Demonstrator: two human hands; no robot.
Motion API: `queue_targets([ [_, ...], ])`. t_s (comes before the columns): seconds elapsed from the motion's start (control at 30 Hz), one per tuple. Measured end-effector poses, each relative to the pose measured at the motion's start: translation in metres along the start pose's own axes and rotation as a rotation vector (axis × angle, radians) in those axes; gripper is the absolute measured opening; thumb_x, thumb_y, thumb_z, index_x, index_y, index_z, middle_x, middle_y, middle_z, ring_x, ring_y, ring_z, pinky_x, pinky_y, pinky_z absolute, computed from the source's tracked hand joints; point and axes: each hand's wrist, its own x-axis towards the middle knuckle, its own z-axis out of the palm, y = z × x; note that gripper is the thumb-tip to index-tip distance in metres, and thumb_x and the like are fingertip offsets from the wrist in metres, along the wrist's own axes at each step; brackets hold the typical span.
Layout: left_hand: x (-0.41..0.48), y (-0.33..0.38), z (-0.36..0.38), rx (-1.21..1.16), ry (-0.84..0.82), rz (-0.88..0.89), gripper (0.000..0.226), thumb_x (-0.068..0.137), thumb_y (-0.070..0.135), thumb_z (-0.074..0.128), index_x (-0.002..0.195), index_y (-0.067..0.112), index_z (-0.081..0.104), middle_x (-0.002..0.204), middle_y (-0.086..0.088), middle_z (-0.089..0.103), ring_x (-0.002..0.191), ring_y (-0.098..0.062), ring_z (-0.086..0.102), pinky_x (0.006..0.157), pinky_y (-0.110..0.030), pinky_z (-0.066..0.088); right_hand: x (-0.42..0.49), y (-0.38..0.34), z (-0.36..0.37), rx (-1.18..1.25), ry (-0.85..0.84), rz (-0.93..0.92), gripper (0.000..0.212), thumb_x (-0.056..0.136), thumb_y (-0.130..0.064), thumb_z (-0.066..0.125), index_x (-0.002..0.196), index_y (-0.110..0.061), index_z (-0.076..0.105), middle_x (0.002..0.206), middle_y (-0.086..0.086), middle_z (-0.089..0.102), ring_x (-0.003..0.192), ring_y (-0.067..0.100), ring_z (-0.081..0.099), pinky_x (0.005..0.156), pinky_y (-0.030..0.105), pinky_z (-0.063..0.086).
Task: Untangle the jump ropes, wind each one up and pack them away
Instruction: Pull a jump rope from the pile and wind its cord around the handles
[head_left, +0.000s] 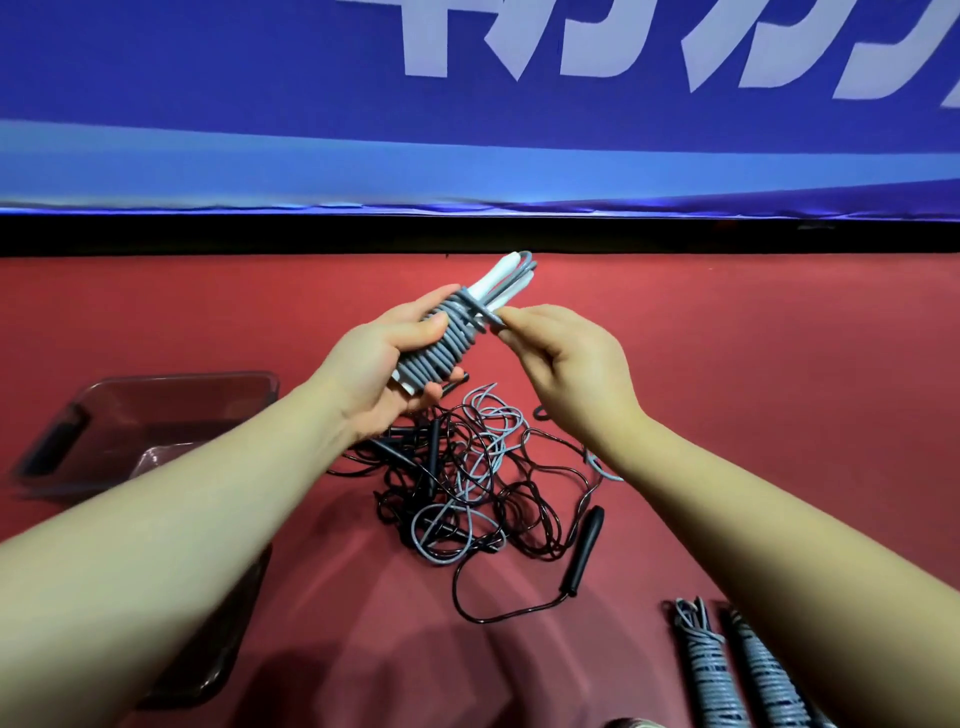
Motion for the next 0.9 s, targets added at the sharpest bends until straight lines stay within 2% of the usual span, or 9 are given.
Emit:
queue_targets([
  [0.1,-0.001,0.005,0.003,-0.001,-0.008,0.028,0.033,0.093,0.012,0.047,0.116,0.031,0.062,0.093,-0.008,0.064,0.059,-0.020,0.061,0.040,-0.016,0.039,-0.001,-0.006,0.000,0.117,0.012,0.073,0.030,0.092,-0.025,0.048,0.113,-0.020,0.068,0.102,-0.003,0.067,0.096,0.005,0.053,0.076,0.018,0.039],
  [0.23,-0.002,0.008,0.008,-0.016,-0.020,0.039,0.031,0.094,0.012,0.047,0.113,0.031,0.063,0.091,-0.007,0.064,0.060,-0.021,0.060,0.042,-0.017,0.040,-0.002,-0.012,0.001,0.142,0.064,0.103,0.028,0.093,-0.022,0.048,0.113,-0.018,0.067,0.098,-0.009,0.061,0.095,0.003,0.051,0.077,0.016,0.039],
  [0.4,-0.001,0.012,0.012,-0.004,-0.030,0.049,0.031,0.093,0.012,0.048,0.113,0.031,0.063,0.089,-0.006,0.065,0.062,-0.020,0.060,0.043,-0.018,0.041,-0.001,-0.014,0.003,0.154,0.140,0.116,0.026,0.093,-0.019,0.049,0.111,-0.015,0.067,0.095,-0.014,0.054,0.092,-0.005,0.046,0.079,0.005,0.034],
  [0.53,-0.001,0.010,0.011,0.020,-0.031,0.040,0.032,0.094,0.012,0.048,0.115,0.032,0.062,0.088,-0.006,0.065,0.061,-0.019,0.060,0.043,-0.018,0.040,-0.005,-0.014,0.005,0.170,0.154,0.127,0.025,0.093,-0.019,0.050,0.110,-0.014,0.068,0.097,-0.013,0.056,0.092,-0.006,0.047,0.080,0.004,0.035],
  [0.67,-0.001,0.006,0.009,0.027,-0.006,0.019,0.033,0.093,0.014,0.050,0.119,0.031,0.061,0.093,-0.008,0.063,0.062,-0.020,0.061,0.041,-0.017,0.041,-0.003,-0.014,0.005,0.252,0.105,0.182,0.026,0.093,-0.020,0.046,0.109,-0.018,0.067,0.095,-0.012,0.066,0.093,0.004,0.059,0.083,0.017,0.042],
  [0.77,-0.004,0.003,0.010,-0.022,0.014,-0.013,0.033,0.093,0.013,0.050,0.118,0.032,0.061,0.096,-0.011,0.063,0.060,-0.020,0.059,0.040,-0.016,0.039,-0.004,-0.018,0.009,0.338,0.069,0.240,0.026,0.092,-0.021,0.046,0.107,-0.020,0.068,0.091,-0.018,0.066,0.084,-0.003,0.057,0.079,0.016,0.042],
  [0.83,-0.005,0.001,0.012,-0.067,0.008,-0.033,0.035,0.093,0.013,0.051,0.121,0.032,0.059,0.096,-0.011,0.063,0.059,-0.019,0.057,0.038,-0.016,0.038,-0.005,-0.017,0.010,0.328,0.065,0.244,0.028,0.091,-0.024,0.046,0.108,-0.020,0.068,0.093,-0.017,0.067,0.087,-0.002,0.058,0.079,0.016,0.042],
  [0.9,-0.006,0.001,0.013,-0.078,-0.014,-0.034,0.040,0.091,0.013,0.054,0.127,0.032,0.057,0.095,-0.009,0.063,0.059,-0.018,0.057,0.038,-0.016,0.038,-0.005,-0.016,0.009,0.316,0.073,0.227,0.029,0.090,-0.025,0.047,0.110,-0.021,0.069,0.084,-0.023,0.064,0.078,-0.005,0.056,0.074,0.015,0.040],
])
